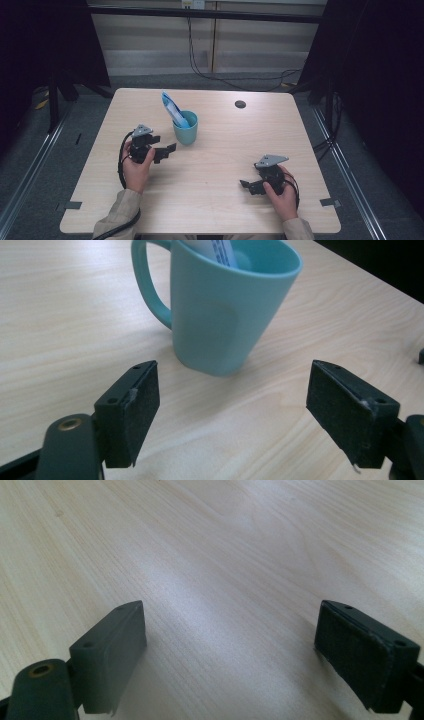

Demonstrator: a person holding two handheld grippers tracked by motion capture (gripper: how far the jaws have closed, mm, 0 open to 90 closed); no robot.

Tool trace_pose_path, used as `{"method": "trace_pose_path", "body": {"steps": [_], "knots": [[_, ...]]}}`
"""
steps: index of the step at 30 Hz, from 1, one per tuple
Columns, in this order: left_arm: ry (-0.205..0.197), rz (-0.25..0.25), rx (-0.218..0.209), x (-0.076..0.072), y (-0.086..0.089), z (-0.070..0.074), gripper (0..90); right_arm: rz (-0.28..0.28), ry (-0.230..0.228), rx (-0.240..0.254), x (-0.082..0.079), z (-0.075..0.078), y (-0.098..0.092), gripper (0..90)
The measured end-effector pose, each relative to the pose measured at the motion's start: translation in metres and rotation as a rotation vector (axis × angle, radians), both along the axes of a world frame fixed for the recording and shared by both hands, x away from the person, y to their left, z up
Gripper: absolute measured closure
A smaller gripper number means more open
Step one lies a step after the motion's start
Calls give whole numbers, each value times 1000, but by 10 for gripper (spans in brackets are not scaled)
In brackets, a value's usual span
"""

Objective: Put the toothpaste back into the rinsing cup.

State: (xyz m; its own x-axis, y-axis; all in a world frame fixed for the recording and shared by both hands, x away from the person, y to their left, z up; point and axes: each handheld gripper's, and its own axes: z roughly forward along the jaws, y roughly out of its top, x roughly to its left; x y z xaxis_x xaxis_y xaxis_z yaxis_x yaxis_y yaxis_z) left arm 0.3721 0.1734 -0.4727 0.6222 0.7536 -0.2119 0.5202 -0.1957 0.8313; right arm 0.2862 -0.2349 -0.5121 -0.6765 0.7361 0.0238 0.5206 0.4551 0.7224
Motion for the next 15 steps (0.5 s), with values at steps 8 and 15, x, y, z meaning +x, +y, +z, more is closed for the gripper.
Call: {"method": "trace_pose_path", "body": {"steps": [8,15], "knots": [[13,-17,32,-8,-2,-10,215,0,0,0,0,0,0,126],[24,-38,65,-16,-3,-22,214,0,0,0,0,0,0,126]]}}
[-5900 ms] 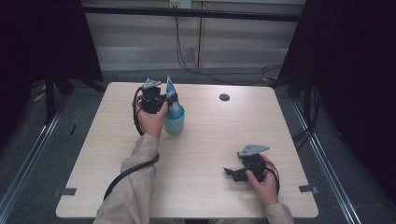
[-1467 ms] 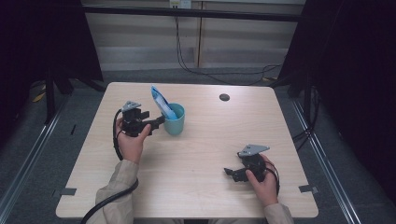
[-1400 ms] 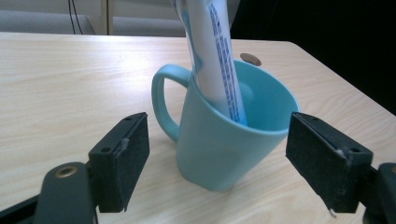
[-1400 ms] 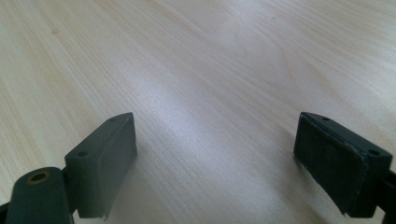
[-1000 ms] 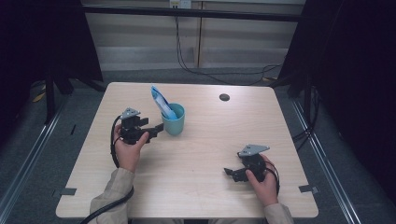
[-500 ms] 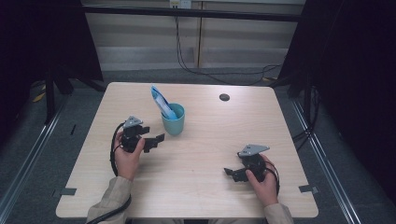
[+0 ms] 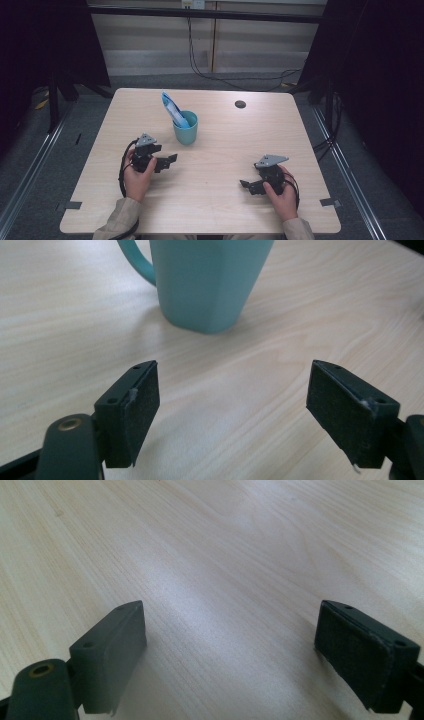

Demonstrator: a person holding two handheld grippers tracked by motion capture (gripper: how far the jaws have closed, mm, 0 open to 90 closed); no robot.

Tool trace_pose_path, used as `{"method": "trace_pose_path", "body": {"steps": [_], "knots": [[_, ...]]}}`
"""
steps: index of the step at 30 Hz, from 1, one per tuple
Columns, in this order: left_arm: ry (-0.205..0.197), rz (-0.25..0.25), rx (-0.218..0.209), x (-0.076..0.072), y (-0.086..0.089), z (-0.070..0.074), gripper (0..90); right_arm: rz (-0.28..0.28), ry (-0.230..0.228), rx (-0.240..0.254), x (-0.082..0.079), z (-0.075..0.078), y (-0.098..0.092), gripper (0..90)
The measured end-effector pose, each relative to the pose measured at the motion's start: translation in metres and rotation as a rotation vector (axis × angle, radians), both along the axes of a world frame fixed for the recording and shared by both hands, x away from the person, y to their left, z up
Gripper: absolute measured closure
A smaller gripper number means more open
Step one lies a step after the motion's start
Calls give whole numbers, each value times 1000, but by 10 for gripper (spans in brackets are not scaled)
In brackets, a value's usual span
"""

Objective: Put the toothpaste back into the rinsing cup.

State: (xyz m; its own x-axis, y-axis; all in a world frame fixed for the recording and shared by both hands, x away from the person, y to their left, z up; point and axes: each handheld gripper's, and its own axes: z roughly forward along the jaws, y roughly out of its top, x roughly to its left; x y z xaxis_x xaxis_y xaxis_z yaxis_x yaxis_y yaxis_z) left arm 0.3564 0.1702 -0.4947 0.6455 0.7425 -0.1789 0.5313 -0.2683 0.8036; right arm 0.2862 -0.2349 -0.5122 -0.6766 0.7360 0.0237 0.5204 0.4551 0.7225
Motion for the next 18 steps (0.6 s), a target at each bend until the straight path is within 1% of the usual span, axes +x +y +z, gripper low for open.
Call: {"method": "trace_pose_path", "body": {"steps": [3,4,5,9,10,11,12,13,14,15,18], "knots": [[13,-11,24,-2,0,-5,214,0,0,0,0,0,0,126],[17,-12,21,-3,0,-8,214,0,0,0,0,0,0,127],[19,-13,33,-3,0,-9,214,0,0,0,0,0,0,126],[19,-20,59,-6,-2,-13,214,1,0,0,0,0,0,126],[20,-24,74,-7,-3,-14,214,1,0,0,0,0,0,127],[23,-23,77,-7,-4,-14,215,1,-1,0,0,0,0,126],[17,-30,90,-7,-3,-14,215,1,0,0,0,0,0,126],[11,-23,89,-8,-4,-14,215,1,0,0,0,0,0,126],[11,-31,98,-9,-5,-14,215,1,0,0,0,0,0,126],[5,-29,112,-9,-6,-14,215,0,-1,0,0,0,0,126],[13,-37,149,-9,-8,-15,214,1,-1,1,0,0,0,126]]}}
